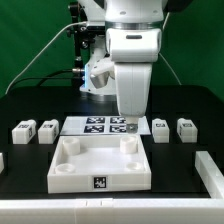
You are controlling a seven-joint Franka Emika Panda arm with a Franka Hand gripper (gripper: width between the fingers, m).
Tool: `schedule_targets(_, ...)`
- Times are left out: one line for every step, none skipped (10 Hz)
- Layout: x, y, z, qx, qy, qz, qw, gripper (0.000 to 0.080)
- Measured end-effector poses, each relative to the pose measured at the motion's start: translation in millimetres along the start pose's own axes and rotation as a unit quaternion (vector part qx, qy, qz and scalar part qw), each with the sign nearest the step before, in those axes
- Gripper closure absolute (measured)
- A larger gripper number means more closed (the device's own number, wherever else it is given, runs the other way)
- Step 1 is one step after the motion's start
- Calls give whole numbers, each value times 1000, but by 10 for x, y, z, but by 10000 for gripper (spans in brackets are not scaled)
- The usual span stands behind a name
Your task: Assemble one leg
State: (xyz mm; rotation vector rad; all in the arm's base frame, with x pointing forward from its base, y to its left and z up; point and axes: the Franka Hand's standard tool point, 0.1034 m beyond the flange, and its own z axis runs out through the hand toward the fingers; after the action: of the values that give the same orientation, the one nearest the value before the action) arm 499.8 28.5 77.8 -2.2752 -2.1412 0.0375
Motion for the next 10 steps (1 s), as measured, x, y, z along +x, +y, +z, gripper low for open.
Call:
schedule_targets(-72, -232, 110, 1, -1, -10, 1000, 150)
schedule_targets(-154, -451, 222, -3, 1, -25, 1000, 150)
schedule_targets(-246, -629, 336, -3, 4, -29, 1000, 150)
schedule_targets(-341, -713, 431, 0, 7, -25, 1000, 150)
schedule_targets(-416, -726, 518, 4, 9, -19, 1000, 150)
schedule_targets(-486, -696, 584, 8, 11, -11, 1000, 150)
schedule_targets(-526, -658, 625, 10, 12, -4, 1000, 150)
schedule_targets(-530, -663, 659, 12, 12, -2, 1000, 150)
schedule_targets(-528, -667, 660, 13, 12, -3, 1000, 150)
schedule_targets(-530, -670, 665, 13, 12, -2, 1000, 291)
